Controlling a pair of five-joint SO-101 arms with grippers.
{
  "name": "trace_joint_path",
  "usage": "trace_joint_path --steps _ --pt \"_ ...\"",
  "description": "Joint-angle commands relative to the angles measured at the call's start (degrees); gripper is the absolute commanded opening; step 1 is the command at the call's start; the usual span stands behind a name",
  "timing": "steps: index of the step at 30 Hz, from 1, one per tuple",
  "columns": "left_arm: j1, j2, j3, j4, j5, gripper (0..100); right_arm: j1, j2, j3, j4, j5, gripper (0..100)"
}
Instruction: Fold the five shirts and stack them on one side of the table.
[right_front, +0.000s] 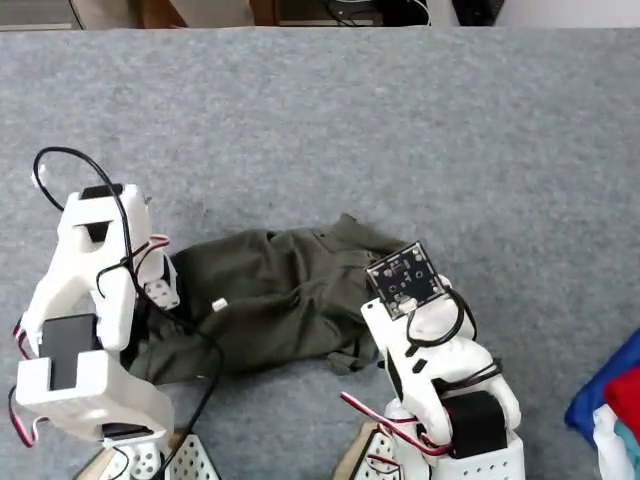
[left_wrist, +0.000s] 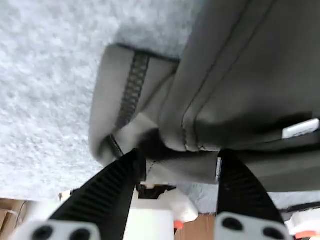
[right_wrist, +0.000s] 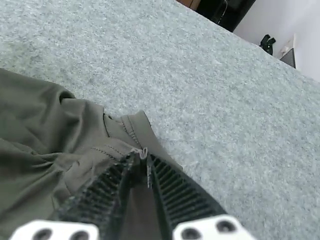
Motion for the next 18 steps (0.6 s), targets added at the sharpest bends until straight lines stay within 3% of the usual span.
trace_joint_path --steps 1,13,18 --pt "0.6 -0.2 -3.3 -2.3 1.2 23 -0.9 -0.5 0.0 -1.4 0.1 0.4" --pt "1.1 -0.1 3.6 -11.0 1.2 22 -0.9 -0.6 0.1 -1.4 0.1 0.4" --pt "1.1 -0.1 4.8 -13.6 1.3 8 -0.9 -0.6 0.1 -1.4 0.1 0.4"
